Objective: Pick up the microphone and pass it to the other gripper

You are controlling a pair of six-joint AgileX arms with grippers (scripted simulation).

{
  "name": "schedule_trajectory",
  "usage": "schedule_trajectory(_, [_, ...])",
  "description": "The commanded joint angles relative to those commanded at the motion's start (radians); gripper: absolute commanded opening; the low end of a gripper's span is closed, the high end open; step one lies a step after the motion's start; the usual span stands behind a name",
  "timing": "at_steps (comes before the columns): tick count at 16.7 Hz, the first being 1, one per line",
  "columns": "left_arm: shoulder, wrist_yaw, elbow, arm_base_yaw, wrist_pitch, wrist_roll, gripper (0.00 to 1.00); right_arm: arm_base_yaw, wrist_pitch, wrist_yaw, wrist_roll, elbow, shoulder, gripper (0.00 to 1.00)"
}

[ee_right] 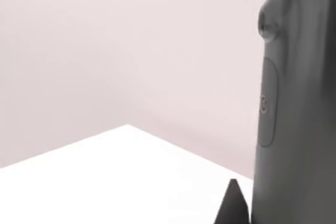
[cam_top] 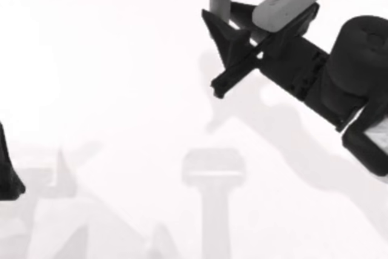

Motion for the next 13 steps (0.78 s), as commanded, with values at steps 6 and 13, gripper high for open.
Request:
schedule_trajectory(6, [0.112,0.031,0.075,-0.077,0.049,0.001,1.00,0.000,0.000,0.000,0.000,0.000,0.000,0.00])
schedule_trajectory(13, [0.606,0.118,0.366,-0.330,0.247,0.002,1.00,0.000,0.000,0.000,0.000,0.000,0.000,0.00])
